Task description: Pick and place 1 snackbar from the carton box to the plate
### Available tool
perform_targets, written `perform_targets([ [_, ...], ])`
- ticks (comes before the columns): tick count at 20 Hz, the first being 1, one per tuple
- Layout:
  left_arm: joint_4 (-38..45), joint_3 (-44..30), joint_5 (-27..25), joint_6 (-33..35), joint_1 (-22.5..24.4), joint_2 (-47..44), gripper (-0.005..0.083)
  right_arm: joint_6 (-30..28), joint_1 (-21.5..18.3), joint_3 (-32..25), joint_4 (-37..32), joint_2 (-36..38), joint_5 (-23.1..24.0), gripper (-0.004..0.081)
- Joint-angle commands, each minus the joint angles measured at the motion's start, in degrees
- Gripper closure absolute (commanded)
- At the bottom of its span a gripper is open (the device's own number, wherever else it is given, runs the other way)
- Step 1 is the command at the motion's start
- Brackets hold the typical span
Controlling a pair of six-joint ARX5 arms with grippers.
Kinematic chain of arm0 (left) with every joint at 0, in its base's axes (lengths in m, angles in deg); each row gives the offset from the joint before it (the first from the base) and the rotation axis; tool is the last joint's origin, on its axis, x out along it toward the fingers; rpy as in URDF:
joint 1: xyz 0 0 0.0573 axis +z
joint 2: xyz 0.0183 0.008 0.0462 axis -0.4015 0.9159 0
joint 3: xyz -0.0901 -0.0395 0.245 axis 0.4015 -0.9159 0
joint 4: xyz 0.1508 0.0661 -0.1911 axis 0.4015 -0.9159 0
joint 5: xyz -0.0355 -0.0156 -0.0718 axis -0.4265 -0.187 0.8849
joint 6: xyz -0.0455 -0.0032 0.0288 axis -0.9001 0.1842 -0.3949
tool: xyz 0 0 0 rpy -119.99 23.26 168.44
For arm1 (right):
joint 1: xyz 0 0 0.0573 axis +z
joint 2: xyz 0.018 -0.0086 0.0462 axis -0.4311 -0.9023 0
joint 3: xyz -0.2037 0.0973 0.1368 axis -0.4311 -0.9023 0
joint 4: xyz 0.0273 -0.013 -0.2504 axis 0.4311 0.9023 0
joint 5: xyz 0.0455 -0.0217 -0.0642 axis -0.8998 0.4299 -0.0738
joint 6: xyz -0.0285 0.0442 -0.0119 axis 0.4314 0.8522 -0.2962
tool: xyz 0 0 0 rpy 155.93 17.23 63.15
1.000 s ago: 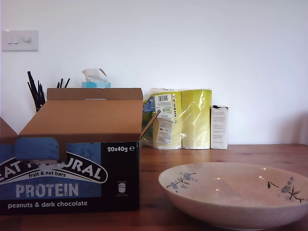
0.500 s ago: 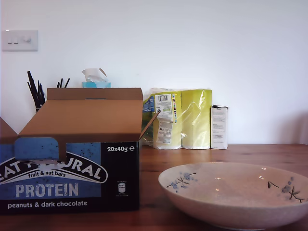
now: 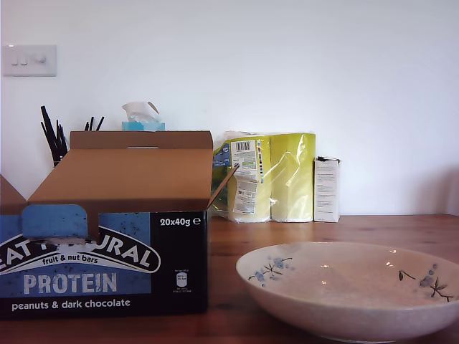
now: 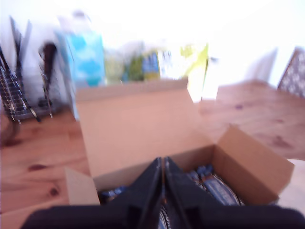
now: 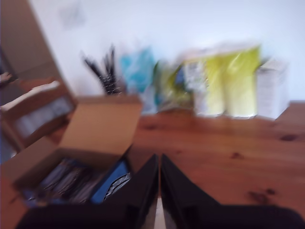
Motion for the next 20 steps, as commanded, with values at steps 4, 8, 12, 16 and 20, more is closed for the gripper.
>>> perform_targets([
  [4, -7.43, 7.50, 4.85, 5.27, 0.07, 12.09, 0.0797, -8.68, 1.60, 13.00, 16.44, -9.86, -3.37, 0.0783],
  [8, -11.45, 14.38, 5.35, 9.51, -0.52, 23.37, 0.0797, -17.86, 3.45, 23.23, 30.05, -18.40, -1.05, 0.0783],
  [12, -11.91, 19.69, 5.33, 9.94, -3.32, 33.66, 0.0797, -15.34, 4.74, 26.18, 34.25, -22.60, -4.52, 0.0783],
  [16, -11.41, 22.82, 3.80, 9.38, -6.36, 42.07, 0.0797, -14.62, 4.85, 26.27, 32.72, -25.03, -5.70, 0.0783],
  [20, -9.38, 23.98, 0.24, 9.33, -9.35, 47.87, 0.0797, -12.79, 6.73, 26.27, 30.97, -25.40, -3.78, 0.0783],
])
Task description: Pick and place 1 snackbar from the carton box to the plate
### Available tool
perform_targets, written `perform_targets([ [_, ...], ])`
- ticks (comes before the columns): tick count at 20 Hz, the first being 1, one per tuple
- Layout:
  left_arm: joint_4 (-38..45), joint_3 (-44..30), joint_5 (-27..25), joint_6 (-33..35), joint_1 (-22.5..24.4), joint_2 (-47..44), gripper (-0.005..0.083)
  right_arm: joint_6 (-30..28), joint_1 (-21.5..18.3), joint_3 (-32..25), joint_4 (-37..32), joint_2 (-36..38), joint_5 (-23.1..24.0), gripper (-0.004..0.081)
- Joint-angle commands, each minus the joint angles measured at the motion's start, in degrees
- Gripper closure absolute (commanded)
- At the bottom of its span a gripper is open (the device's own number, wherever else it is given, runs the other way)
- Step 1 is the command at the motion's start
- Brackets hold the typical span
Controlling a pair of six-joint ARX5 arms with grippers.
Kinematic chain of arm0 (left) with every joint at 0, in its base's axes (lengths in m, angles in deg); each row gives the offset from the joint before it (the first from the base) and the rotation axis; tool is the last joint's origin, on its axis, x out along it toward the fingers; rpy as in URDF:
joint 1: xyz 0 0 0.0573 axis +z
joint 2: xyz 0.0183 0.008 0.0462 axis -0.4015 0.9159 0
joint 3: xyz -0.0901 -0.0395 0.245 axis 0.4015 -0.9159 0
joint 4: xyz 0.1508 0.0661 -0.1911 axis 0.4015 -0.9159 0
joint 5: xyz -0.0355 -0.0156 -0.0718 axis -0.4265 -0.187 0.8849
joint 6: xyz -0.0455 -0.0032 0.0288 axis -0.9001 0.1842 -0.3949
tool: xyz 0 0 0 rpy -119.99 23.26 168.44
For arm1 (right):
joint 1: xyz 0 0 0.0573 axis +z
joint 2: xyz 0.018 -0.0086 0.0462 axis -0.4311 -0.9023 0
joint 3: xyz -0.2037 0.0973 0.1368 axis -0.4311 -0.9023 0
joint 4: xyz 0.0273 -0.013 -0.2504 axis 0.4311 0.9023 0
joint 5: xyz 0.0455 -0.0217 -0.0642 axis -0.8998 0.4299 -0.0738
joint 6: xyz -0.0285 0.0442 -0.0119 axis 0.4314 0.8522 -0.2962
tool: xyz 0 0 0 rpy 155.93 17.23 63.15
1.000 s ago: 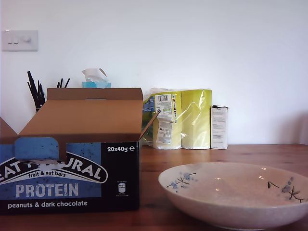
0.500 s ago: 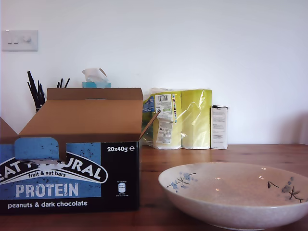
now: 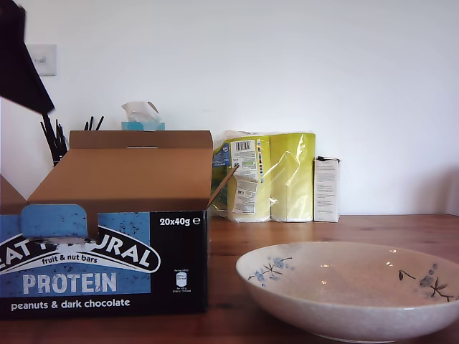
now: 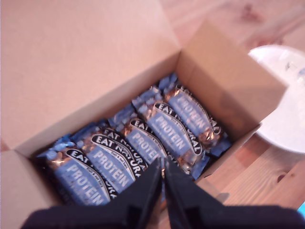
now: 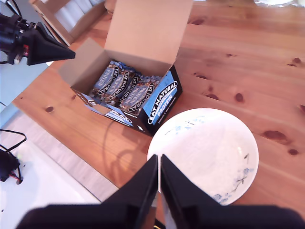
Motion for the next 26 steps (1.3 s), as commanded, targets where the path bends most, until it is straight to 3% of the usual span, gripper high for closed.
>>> perform_targets([
  [1, 1.97, 0.66, -0.72, -0.13, -1.14, 1.70, 0.0797, 0.72, 1.42, -0.09, -3.28, 0.07, 0.26, 0.0783],
  [4, 4.96, 0.72, -1.49, -1.73, -3.50, 4.44, 0.0797, 4.35, 6.10, -0.09, -9.68, -1.75, 0.85, 0.0783],
  [7, 7.91, 0.76, -1.53, -3.15, -5.42, 6.75, 0.0797, 4.31, 14.14, -0.09, -13.16, -5.97, 3.76, 0.0783],
  [12, 9.77, 0.87, -4.96, -8.66, -8.31, 9.79, 0.0797, 7.85, 31.87, -0.09, -17.49, -12.92, 18.32, 0.0783],
  [15, 8.90, 1.84, -8.81, -14.21, -9.90, 12.66, 0.0789, 10.16, 38.91, -0.09, -20.35, -14.21, 22.51, 0.0783],
  [16, 8.70, 2.62, -9.44, -15.82, -10.34, 14.12, 0.0753, 10.32, 40.11, -0.09, -20.87, -14.43, 23.19, 0.0783],
  [17, 8.44, 3.72, -9.35, -16.87, -10.69, 15.78, 0.0663, 10.34, 40.87, -0.09, -21.27, -14.58, 23.23, 0.0783],
  [20, 4.26, 9.07, -9.38, -19.30, -11.58, 21.62, 0.0230, 10.32, 41.44, -0.09, -21.59, -14.60, 23.26, 0.0783],
  [21, 2.51, 11.23, -9.38, -19.37, -11.63, 23.98, 0.0144, 10.32, 41.44, -0.09, -21.59, -14.60, 23.26, 0.0783],
  [26, -2.51, 20.33, -12.11, -19.58, -11.74, 33.40, 0.0133, 10.29, 41.44, -0.09, -21.62, -14.60, 23.30, 0.0783],
])
